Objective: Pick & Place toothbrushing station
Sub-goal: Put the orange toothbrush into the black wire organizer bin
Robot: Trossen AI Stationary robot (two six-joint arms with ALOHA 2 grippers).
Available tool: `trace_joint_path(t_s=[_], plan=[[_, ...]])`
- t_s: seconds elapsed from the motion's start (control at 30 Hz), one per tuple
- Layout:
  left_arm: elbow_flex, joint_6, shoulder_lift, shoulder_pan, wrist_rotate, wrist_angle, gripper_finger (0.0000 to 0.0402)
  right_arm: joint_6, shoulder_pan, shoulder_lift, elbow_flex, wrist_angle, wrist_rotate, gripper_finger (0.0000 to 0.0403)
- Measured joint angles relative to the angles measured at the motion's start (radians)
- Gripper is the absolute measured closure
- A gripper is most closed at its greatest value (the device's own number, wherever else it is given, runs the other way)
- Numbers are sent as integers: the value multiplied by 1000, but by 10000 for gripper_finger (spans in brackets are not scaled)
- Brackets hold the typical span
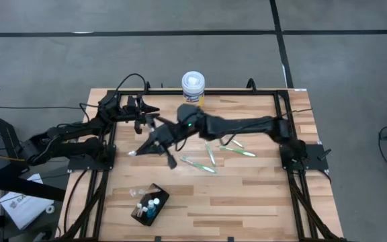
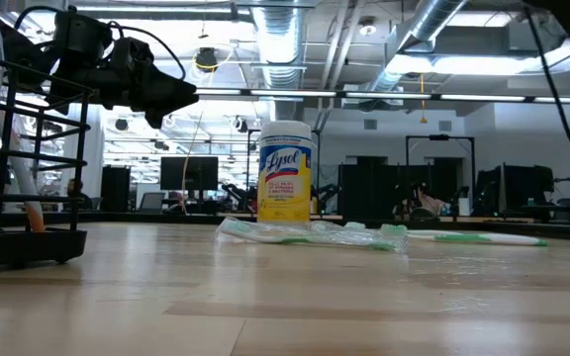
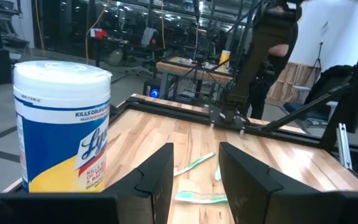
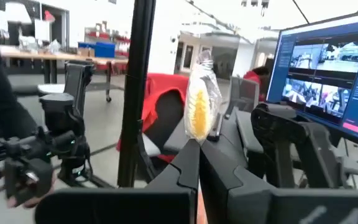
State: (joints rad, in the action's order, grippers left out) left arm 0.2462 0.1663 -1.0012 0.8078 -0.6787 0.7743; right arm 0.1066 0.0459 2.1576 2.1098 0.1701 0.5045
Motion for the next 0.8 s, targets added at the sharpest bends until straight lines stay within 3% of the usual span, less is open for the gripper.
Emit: trace_joint_path(t_s=[0.37,0.5,0.63,0.8], plan=[[0,49,0,0,-2,1,279,124,-13,-288,3,-453,-157,403],[0,51,0,0,-2,3,279,156,-13,-334,-2,-676,-291,403],[0,51,0,0,-3,4,279,161,-16,-369,-3,-751,-360,403],[0,51,0,0,-10,6,279,122,-14,-425,0,-877,-575,403]])
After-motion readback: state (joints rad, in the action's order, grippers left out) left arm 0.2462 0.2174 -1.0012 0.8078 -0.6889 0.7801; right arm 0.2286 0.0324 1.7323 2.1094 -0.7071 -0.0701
